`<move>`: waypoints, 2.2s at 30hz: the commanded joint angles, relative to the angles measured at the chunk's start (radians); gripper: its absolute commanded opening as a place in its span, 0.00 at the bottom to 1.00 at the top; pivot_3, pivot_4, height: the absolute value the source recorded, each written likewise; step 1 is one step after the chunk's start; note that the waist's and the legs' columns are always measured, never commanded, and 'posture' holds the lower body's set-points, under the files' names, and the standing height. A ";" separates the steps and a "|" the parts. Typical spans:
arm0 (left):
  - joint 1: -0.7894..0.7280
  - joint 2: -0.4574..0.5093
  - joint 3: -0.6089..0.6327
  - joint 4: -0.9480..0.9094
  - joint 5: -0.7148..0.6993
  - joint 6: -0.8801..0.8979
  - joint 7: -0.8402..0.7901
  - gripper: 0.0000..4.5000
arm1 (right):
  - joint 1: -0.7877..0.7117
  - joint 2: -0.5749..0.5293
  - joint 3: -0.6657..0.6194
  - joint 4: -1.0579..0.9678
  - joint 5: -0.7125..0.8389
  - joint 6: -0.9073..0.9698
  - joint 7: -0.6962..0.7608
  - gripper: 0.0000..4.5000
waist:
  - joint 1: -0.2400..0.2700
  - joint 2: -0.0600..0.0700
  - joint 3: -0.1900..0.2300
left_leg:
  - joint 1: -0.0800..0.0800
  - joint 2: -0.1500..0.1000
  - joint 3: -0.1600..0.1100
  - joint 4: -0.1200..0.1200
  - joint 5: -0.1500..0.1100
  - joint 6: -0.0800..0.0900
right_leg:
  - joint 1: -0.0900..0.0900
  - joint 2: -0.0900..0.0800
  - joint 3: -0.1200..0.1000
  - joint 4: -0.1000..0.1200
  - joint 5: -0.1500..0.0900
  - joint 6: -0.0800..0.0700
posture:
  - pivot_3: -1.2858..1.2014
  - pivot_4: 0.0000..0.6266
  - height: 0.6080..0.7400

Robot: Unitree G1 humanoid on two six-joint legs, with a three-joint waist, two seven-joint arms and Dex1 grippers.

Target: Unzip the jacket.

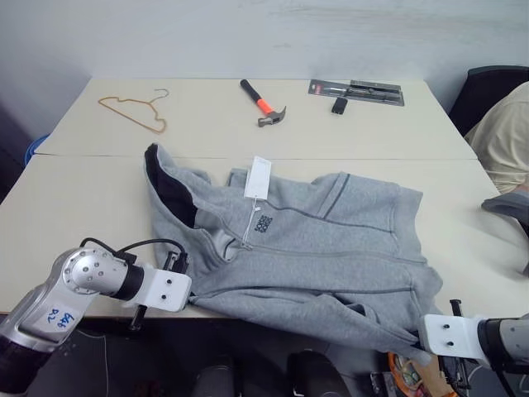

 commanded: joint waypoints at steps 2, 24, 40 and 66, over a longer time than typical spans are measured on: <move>0.081 0.018 -0.028 -0.015 0.042 0.081 0.020 0.00 | 0.001 -0.003 -0.039 0.075 -0.064 -0.048 -0.041 0.01 | 0.000 0.003 -0.002 | 0.000 0.000 0.000 -0.001 0.000 0.000 | 0.000 0.000 0.000 0.000 0.000 0.000 | 0.52 0.24 1.00; -0.107 0.126 0.218 0.081 -0.460 0.354 -0.249 1.00 | -0.241 0.000 -0.268 -0.249 0.384 0.365 0.067 1.00 | 0.000 -0.003 0.002 | -0.002 0.001 -0.002 -0.001 0.001 0.000 | -0.005 0.000 0.000 0.004 -0.002 -0.003 | 0.52 0.24 1.00; -0.896 -0.209 -0.178 0.588 -0.270 0.213 -0.304 1.00 | -1.049 0.214 0.487 0.174 -0.125 -0.021 -0.200 1.00 | 0.001 -0.011 0.008 | -0.008 -0.003 0.001 0.004 0.005 -0.003 | -0.008 0.001 -0.002 0.004 0.000 0.001 | 0.52 0.24 1.00; -0.953 -0.266 -0.107 0.872 -0.184 0.001 -0.399 1.00 | -1.362 0.565 0.699 0.604 -0.381 -0.396 -0.376 1.00 | -0.005 -0.012 0.008 | -0.038 -0.001 0.002 0.019 0.010 -0.001 | -0.039 -0.001 -0.003 0.026 0.000 0.002 | 0.52 0.24 1.00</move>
